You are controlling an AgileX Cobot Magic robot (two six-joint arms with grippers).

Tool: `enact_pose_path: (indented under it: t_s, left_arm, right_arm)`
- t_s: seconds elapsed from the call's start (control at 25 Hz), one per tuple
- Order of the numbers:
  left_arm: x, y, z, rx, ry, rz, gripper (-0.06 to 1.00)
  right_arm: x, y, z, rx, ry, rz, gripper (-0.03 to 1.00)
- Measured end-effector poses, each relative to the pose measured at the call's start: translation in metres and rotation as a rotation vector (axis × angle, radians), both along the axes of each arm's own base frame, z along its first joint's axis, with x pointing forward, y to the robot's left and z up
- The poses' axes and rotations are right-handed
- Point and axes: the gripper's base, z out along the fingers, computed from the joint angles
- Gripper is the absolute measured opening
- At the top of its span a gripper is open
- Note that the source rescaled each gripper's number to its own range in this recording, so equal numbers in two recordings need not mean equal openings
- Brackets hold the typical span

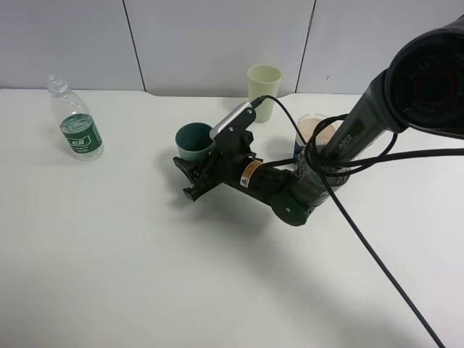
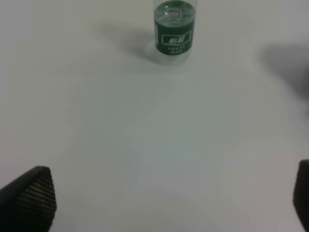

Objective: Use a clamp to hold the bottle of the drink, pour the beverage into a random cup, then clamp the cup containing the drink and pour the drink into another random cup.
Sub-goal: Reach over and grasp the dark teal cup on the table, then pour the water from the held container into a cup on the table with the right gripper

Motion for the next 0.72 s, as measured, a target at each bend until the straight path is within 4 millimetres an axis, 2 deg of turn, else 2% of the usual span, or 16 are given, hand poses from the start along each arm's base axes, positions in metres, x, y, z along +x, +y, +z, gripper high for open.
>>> enact_pose_path:
  t_s: [0.16, 0.32, 0.72]
  left_arm:
    - [0.0, 0.0, 0.0, 0.0, 0.0, 0.0, 1.0]
    - [0.0, 0.0, 0.0, 0.0, 0.0, 0.0, 1.0]
    - [0.0, 0.0, 0.0, 0.0, 0.0, 0.0, 1.0]
  right_arm:
    - [0.001, 0.0, 0.004, 0.012, 0.052, -0.008, 0.02]
    - [0.003, 0.0, 0.022, -0.014, 0.122, -0.026, 0.02]
    - [0.002, 0.0, 0.099, 0.028, 0.054, -0.027, 0.02]
